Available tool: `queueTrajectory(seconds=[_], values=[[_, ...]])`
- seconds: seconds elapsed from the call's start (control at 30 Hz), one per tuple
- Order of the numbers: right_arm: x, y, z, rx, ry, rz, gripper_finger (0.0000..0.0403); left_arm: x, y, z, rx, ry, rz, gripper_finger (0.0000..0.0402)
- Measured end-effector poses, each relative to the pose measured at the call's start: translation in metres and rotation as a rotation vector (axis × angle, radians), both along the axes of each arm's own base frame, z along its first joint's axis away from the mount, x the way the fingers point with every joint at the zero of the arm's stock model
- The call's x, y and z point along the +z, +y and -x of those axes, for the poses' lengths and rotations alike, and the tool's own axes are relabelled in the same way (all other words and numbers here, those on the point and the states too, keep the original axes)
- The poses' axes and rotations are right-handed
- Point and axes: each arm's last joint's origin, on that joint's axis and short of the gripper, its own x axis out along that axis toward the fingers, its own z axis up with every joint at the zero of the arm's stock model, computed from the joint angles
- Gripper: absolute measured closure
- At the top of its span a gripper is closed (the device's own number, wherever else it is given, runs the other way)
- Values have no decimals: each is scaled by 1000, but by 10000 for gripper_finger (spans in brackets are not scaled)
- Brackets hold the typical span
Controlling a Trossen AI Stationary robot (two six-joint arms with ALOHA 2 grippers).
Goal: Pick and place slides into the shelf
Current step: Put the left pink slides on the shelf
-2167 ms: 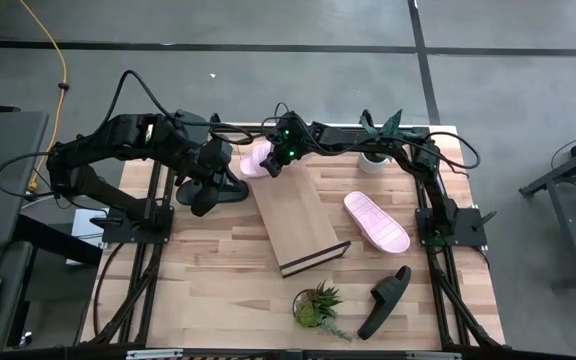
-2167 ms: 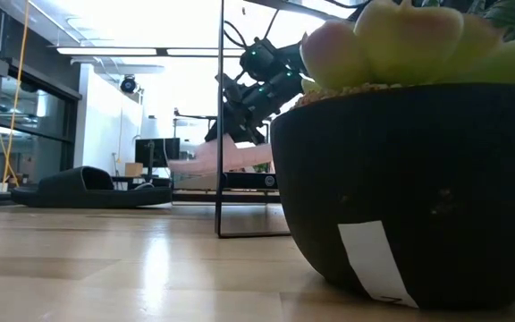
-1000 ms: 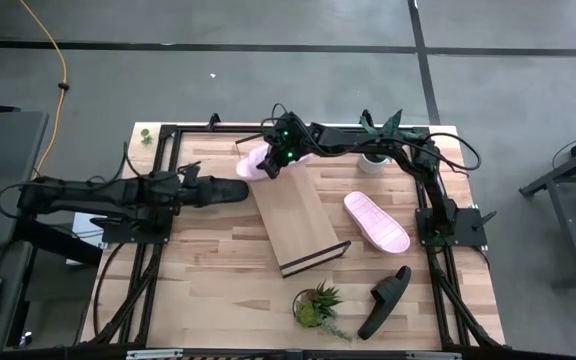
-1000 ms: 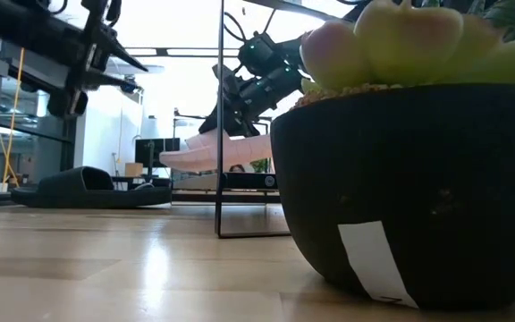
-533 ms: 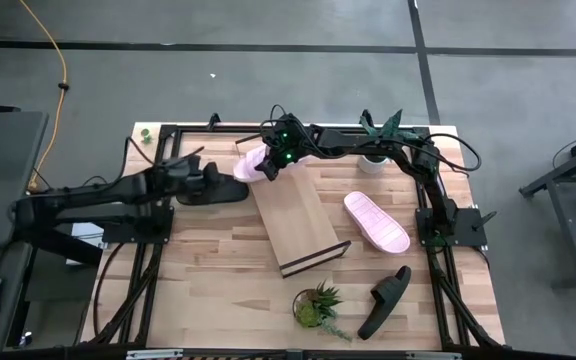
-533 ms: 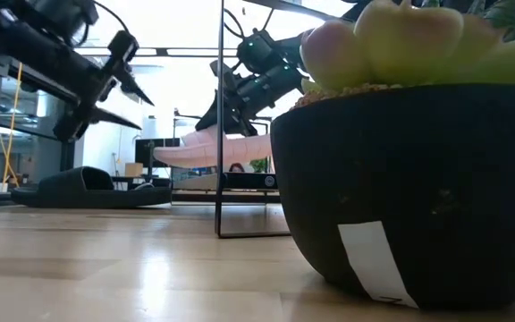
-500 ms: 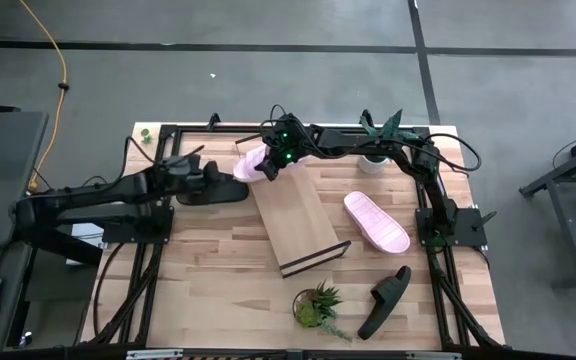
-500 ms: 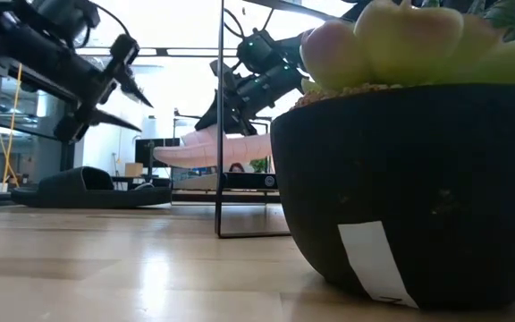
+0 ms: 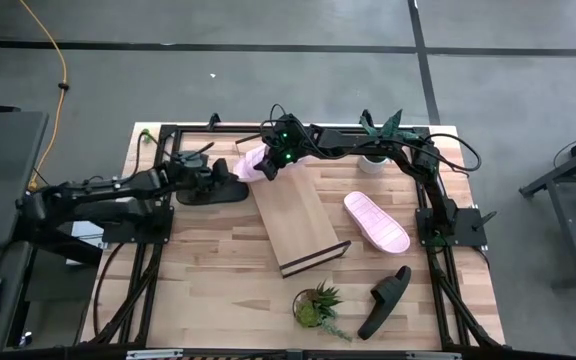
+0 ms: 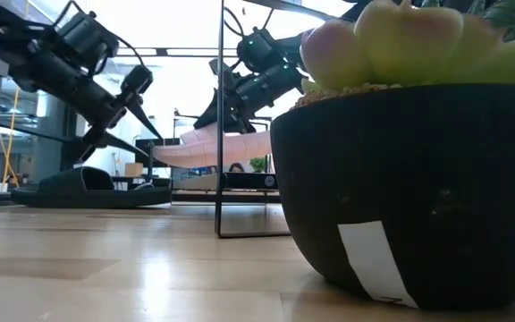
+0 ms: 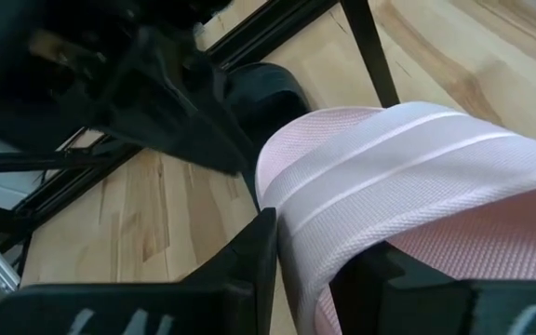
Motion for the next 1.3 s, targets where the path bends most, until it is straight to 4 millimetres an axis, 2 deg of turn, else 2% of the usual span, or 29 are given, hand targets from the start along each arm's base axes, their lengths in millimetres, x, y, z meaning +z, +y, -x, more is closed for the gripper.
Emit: queueTrajectory(seconds=[0.27,0.6,0.73,1.07,1.3], values=[[1,0,-1,-12,-14,-4,329,-9,7,-11,0,-7,16,234],[1,-1,-1,-17,-13,-1,329,-9,9,-11,38,-1,-6,236],[1,-1,-1,-17,-11,-1,329,-9,9,-11,51,4,-10,259],[1,-1,0,-25,-5,4,329,-9,10,-10,71,10,-15,350],[1,-1,0,-25,-6,5,329,-9,10,-10,84,9,-13,357]])
